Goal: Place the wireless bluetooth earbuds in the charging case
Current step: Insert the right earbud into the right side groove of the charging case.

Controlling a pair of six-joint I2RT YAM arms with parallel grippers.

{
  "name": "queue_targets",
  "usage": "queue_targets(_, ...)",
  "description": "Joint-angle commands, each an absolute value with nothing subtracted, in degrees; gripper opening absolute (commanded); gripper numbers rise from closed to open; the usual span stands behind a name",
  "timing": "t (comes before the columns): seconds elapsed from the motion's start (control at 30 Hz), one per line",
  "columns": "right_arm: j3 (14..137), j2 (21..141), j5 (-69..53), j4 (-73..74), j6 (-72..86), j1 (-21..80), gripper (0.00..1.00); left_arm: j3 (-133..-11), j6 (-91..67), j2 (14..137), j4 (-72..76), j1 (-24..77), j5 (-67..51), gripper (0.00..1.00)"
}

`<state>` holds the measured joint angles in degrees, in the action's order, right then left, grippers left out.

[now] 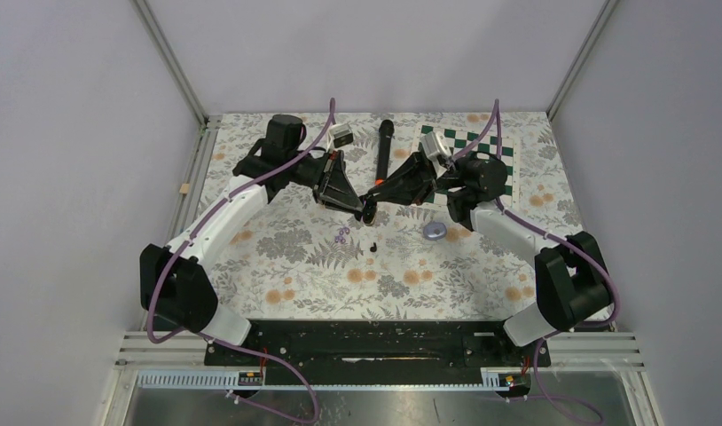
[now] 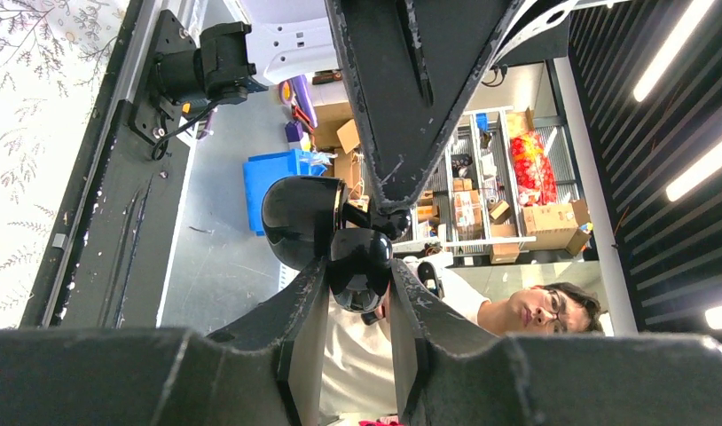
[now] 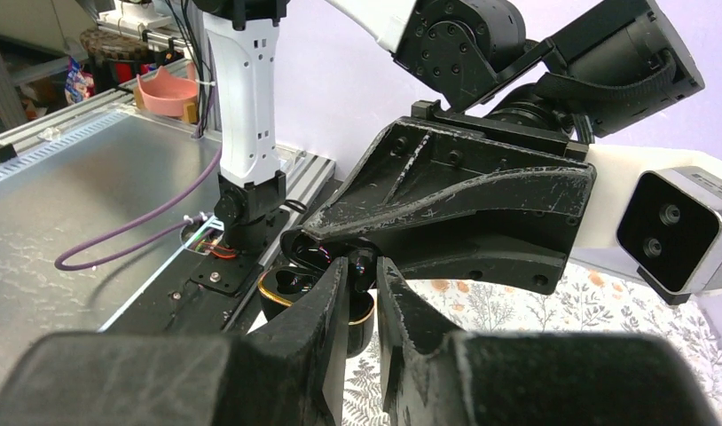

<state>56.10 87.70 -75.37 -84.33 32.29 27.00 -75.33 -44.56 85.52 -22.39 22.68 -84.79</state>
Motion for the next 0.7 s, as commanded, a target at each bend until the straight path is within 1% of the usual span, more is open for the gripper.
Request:
queue_targets(0.0, 58.4, 85.6, -78.6, -86.2, 29.1, 26.4, 0.0, -78.7, -45.9, 82.5, -19.9, 23.0, -87.8, 0.0)
queue_targets(0.67, 56.0, 85.0, -79.6, -86.2, 27.6, 26.3, 0.0, -80.6, -46.2, 83.1, -19.9, 23.0, -87.8, 0.0)
